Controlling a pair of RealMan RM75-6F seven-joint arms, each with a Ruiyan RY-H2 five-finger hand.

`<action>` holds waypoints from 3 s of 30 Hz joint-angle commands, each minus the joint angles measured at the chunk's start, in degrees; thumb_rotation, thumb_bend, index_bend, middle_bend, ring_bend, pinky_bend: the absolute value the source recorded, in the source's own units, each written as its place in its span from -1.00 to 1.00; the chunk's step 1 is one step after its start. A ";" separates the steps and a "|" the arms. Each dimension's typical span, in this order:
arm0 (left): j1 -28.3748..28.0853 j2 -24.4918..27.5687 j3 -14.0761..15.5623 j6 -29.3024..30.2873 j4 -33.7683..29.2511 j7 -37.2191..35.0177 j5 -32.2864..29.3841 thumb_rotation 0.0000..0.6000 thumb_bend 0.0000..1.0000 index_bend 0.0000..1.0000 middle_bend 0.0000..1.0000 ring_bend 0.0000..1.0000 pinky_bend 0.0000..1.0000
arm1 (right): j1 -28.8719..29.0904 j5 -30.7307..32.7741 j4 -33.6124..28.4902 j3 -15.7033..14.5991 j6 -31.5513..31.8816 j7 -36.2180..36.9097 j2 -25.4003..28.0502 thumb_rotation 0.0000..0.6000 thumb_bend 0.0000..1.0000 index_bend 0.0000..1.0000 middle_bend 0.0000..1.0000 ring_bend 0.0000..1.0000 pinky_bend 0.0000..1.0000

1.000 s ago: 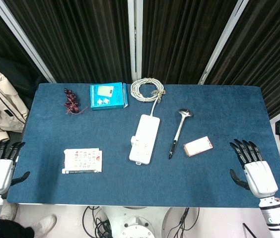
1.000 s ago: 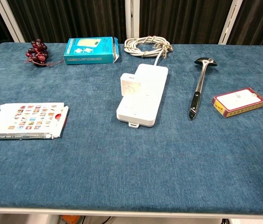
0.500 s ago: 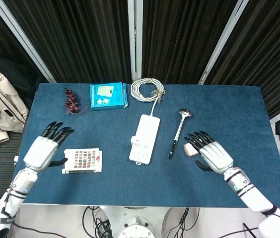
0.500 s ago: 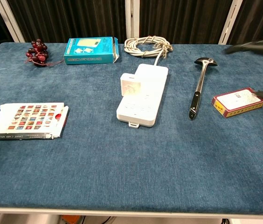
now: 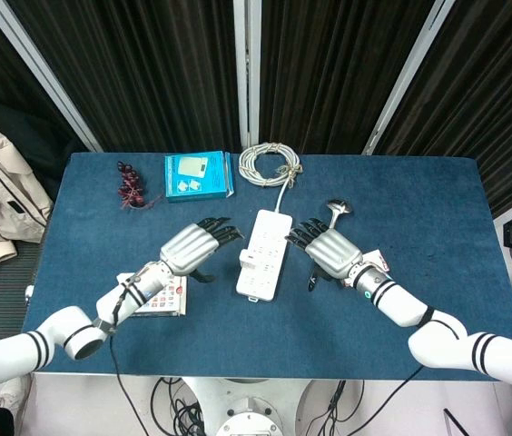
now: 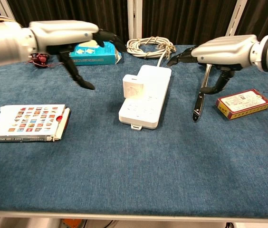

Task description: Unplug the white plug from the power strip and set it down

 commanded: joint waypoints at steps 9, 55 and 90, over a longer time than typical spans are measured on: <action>-5.87 -8.26 1.74 -1.99 9.45 -3.04 -1.67 1.00 -0.71 -0.45 -0.54 -0.72 -0.35 | 4.50 5.11 4.47 -1.84 -2.38 -3.08 -3.94 1.00 -0.35 -0.95 -0.86 -1.00 -1.00; -13.59 -18.05 7.46 1.40 25.43 -8.57 -0.20 1.00 -0.38 0.03 0.07 -0.06 0.45 | 7.19 7.26 8.66 -7.03 -0.27 -1.25 -7.93 1.00 -0.33 -0.91 -0.84 -1.00 -1.00; -13.43 -18.20 9.69 6.89 28.95 -13.12 1.25 1.00 -0.24 0.27 0.49 0.31 0.78 | 8.28 9.98 8.10 -8.83 0.37 -6.06 -8.64 1.00 -0.32 -0.66 -0.80 -1.00 -1.00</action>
